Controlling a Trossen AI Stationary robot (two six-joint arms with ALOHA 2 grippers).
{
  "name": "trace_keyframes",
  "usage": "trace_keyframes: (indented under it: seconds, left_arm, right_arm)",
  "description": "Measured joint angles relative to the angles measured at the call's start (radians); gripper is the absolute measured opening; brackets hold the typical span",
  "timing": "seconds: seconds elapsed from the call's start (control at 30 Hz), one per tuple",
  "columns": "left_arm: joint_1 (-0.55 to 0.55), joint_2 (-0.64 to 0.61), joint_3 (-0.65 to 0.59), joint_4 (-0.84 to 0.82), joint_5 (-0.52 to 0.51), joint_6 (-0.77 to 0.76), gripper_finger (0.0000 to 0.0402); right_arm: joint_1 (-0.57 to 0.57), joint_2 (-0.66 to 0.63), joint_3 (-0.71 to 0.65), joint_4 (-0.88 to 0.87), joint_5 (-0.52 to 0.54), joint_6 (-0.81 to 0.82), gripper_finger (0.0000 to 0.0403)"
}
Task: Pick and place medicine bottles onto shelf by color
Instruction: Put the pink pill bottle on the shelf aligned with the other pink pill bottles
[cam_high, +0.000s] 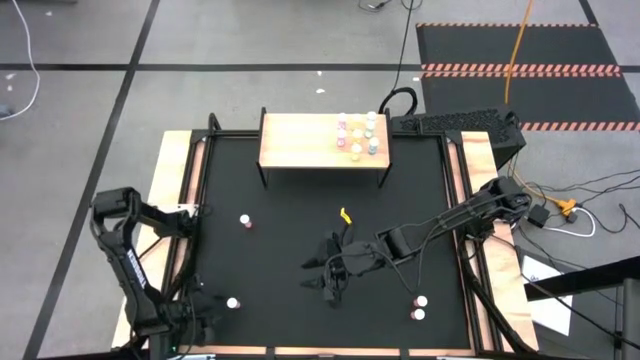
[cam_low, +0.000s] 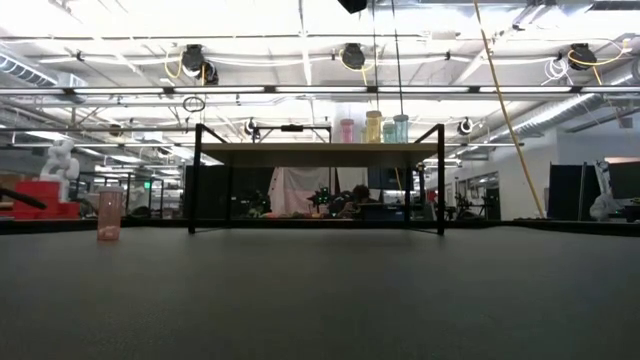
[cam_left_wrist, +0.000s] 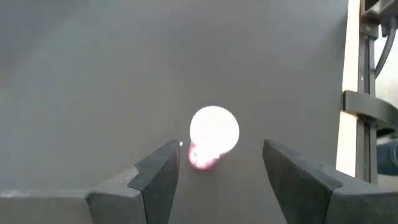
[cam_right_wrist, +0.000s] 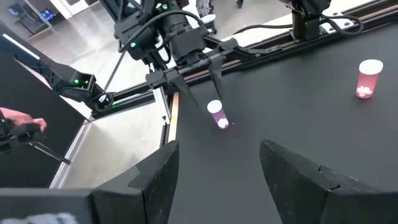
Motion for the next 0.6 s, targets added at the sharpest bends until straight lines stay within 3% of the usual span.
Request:
trace_keyframes:
  seconds: [0.17,0.4,0.6]
  left_arm:
    - [0.037,0.014,-0.067,0.096,-0.015,0.075,0.023]
    - [0.082,0.012,-0.118,0.11,0.002,0.139,0.0226]
    - [0.092,0.01,-0.115,0.138,0.043,0.207,0.0166]
  right_arm:
    - [-0.001,0.0,0.0,0.02,-0.003,-0.005,0.0219]
    - [-0.007,0.0,0.0,0.036,-0.004,-0.007,0.0219]
    - [-0.02,0.0,0.0,0.037,-0.007,-0.011,0.0219]
